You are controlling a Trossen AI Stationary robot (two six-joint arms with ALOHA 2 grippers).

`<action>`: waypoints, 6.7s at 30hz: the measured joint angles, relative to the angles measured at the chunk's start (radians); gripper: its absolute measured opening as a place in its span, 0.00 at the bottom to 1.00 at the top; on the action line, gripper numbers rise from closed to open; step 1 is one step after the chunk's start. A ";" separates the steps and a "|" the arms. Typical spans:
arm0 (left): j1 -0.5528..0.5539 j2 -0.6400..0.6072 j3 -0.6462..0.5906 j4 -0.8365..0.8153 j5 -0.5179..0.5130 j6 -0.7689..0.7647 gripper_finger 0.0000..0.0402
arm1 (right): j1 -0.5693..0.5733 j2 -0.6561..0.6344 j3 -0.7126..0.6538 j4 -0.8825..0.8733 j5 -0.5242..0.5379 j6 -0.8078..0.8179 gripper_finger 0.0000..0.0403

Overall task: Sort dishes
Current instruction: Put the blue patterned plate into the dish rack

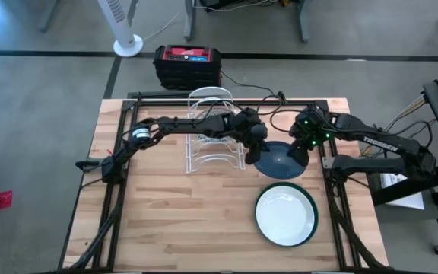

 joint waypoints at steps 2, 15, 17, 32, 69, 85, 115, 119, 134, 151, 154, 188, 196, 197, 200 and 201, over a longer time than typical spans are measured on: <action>0.001 0.000 0.000 0.000 -0.002 -0.004 0.04 | 0.000 0.009 0.000 0.002 -0.002 -0.014 0.39; -0.002 0.002 0.000 -0.001 0.001 -0.038 0.26 | 0.002 0.002 -0.003 -0.006 -0.003 -0.034 0.07; -0.005 0.002 0.000 0.000 0.000 -0.041 0.33 | 0.002 -0.001 -0.003 -0.003 0.000 -0.033 0.07; -0.014 -0.011 0.295 -0.357 0.001 0.041 0.52 | 0.002 -0.084 -0.003 -0.027 0.017 -0.009 0.07; -0.051 -0.368 0.475 -0.854 -0.338 0.116 0.51 | 0.001 -0.156 0.040 0.436 0.097 -0.042 0.07; -0.074 -0.589 0.474 -1.016 -0.525 0.091 0.51 | -0.001 0.065 0.109 0.679 0.095 -0.154 0.07; -0.074 -0.902 0.154 -1.013 -0.544 0.011 0.51 | 0.002 0.339 0.253 0.827 0.010 -0.211 0.07; -0.074 -0.968 0.046 -0.948 -0.546 -0.008 0.51 | 0.013 0.339 0.253 0.828 0.006 -0.209 0.07; -0.074 -1.143 -0.202 -0.801 -0.577 -0.082 0.51 | 0.048 0.419 0.251 0.871 0.012 -0.217 0.07; -0.074 -1.147 -0.204 -0.797 -0.592 -0.094 0.51 | 0.063 0.504 0.249 0.877 0.016 -0.239 0.07; -0.074 -1.147 -0.204 -0.797 -0.593 -0.094 0.51 | 0.063 0.513 0.249 0.877 0.016 -0.239 0.07; -0.073 -1.146 -0.204 -0.793 -0.595 -0.110 0.51 | 0.072 0.647 0.249 0.957 0.018 -0.225 0.07; -0.073 -1.142 -0.204 -0.791 -0.595 -0.110 0.51 | 0.074 0.655 0.249 0.989 0.018 -0.207 0.07; -0.073 -1.142 -0.204 -0.790 -0.595 -0.110 0.51 | 0.075 0.658 0.249 0.990 0.018 -0.202 0.07; -0.074 -1.134 -0.205 -0.789 -0.595 -0.110 0.51 | 0.079 0.677 0.249 0.987 0.017 -0.199 0.07; -0.073 -1.133 -0.205 -0.791 -0.595 -0.110 0.51 | 0.079 0.682 0.249 0.989 0.018 -0.198 0.07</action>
